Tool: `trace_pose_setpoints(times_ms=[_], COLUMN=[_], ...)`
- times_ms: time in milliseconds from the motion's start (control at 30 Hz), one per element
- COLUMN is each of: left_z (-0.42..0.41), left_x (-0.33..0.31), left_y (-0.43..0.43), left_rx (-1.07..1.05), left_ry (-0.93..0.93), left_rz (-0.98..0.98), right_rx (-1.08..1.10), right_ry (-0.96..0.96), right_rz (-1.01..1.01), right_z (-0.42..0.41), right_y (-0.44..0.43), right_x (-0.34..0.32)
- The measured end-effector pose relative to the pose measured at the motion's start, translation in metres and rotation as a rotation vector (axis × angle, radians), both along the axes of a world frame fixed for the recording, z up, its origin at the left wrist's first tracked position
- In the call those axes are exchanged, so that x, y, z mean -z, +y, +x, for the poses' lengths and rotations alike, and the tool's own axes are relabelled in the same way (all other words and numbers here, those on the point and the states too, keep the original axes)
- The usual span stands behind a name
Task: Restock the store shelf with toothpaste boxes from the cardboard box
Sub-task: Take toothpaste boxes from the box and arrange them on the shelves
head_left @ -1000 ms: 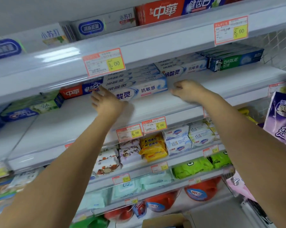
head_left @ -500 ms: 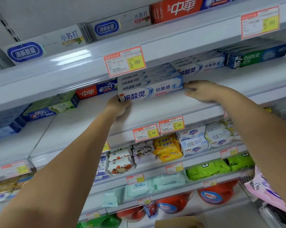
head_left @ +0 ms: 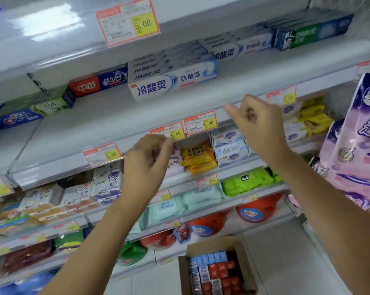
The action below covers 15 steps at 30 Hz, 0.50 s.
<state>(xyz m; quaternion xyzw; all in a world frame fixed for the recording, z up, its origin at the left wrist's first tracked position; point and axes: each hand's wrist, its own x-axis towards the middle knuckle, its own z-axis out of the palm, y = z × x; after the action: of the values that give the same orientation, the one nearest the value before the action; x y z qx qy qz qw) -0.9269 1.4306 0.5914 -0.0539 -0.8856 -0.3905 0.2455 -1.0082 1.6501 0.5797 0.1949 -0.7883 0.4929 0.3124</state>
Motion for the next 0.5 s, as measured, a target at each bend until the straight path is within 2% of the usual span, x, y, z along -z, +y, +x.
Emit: trace_pose_setpoints(times_ms=[133,300,400,500], left_z=[0.034,0.050,0.054,0.055], left_x=[0.086,0.199,0.258,0.317], left_y=[-0.001,-0.010,-0.014,-0.013], left_rx=[0.095,0.010,-0.006,-0.041], left_ry=[-0.303,-0.757,-0.908,-1.063], left_rz=[0.038,0.117,0.050,0.005], right_rx=[-0.060,0.043,0.099,0.078], right_ry=[-0.273,-0.788,-1.048,-1.216], right_rz=[0.187,0.360,0.472,0.509], right_z=[0.051,0.093,0.118,0.144], right_y=[-0.004,0.003,0.008,0.004], right_x=[0.098,0.230,0.301,0.363])
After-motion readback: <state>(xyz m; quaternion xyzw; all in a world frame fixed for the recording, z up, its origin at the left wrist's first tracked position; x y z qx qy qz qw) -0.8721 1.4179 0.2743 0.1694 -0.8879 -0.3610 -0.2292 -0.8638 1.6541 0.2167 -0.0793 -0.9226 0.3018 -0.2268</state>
